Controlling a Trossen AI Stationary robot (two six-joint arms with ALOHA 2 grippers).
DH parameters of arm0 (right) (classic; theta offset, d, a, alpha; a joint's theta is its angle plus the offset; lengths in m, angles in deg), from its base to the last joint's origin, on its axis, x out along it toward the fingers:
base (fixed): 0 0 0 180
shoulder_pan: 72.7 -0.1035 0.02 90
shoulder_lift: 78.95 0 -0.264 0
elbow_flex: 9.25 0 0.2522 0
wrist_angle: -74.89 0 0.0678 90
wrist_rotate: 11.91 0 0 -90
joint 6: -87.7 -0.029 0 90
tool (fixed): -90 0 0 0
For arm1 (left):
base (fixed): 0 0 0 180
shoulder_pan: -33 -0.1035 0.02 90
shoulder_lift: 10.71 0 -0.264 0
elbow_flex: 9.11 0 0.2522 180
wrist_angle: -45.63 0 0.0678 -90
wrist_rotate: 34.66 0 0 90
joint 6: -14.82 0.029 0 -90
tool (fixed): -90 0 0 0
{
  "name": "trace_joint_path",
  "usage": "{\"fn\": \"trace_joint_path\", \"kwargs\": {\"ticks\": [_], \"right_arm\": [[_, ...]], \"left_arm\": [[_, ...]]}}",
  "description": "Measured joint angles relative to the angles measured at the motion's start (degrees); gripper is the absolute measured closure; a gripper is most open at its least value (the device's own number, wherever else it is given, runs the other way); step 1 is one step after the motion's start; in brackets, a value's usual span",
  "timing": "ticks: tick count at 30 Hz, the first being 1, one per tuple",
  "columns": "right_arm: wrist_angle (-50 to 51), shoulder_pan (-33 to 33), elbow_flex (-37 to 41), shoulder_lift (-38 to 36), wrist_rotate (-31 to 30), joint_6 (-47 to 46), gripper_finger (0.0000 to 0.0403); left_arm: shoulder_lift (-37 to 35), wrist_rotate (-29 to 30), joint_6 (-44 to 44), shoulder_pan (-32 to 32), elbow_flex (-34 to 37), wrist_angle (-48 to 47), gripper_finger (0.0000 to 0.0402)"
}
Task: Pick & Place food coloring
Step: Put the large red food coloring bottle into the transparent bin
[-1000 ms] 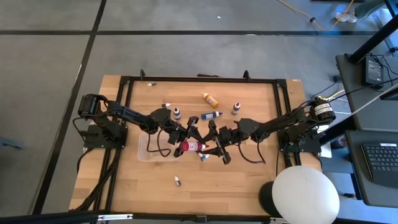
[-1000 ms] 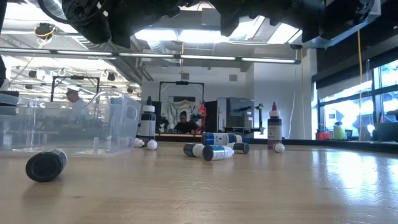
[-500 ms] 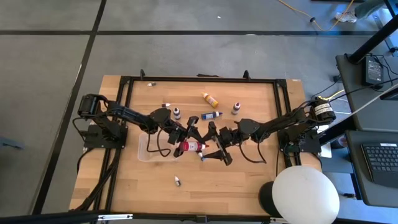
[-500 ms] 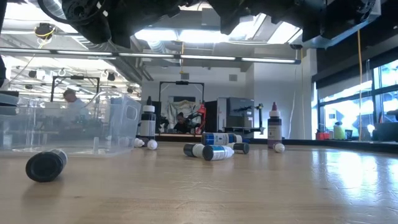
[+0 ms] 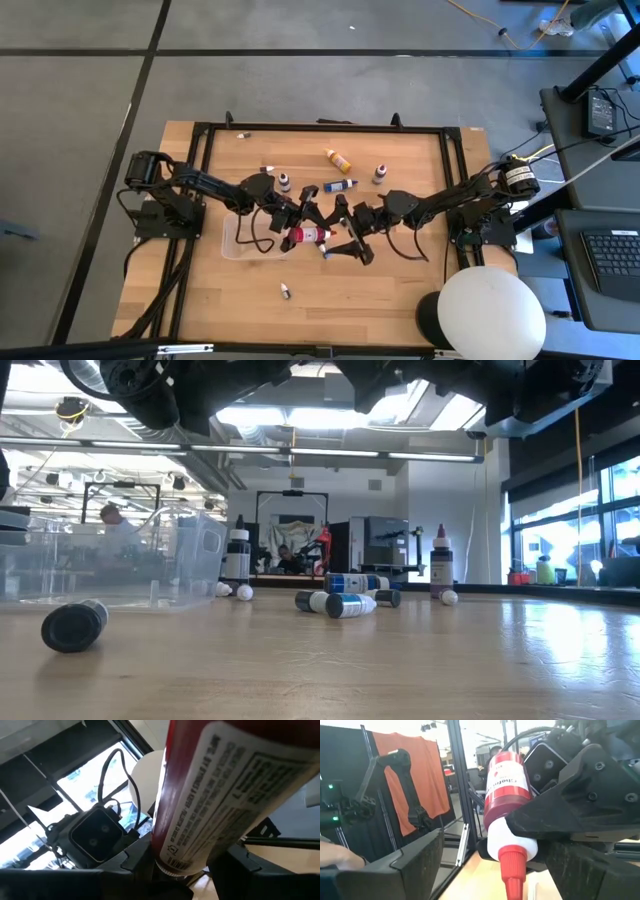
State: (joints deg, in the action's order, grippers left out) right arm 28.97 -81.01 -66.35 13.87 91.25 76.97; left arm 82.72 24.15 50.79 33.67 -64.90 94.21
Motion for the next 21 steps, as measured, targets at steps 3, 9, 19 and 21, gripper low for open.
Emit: {"fn": "trace_joint_path", "kwargs": {"ticks": [3,9,19,21], "right_arm": [[-0.13,0.00,0.00,0.00,-0.51,-1.61,0.0075],[-0.11,-0.11,0.00,0.00,-3.24,-2.05,0.0075],[0.75,-0.15,-0.11,0.00,-3.37,-3.79,0.0075],[1.25,-0.15,-0.11,0.00,-3.50,-3.84,0.0075]], "left_arm": [[0.02,-0.03,1.08,0.00,0.02,-0.11,0.0240],[0.04,1.19,3.43,0.98,0.07,-0.21,0.0243],[0.17,3.37,2.38,1.15,0.17,0.66,0.0240],[0.17,4.64,2.65,1.21,0.17,0.54,0.0241]]}}
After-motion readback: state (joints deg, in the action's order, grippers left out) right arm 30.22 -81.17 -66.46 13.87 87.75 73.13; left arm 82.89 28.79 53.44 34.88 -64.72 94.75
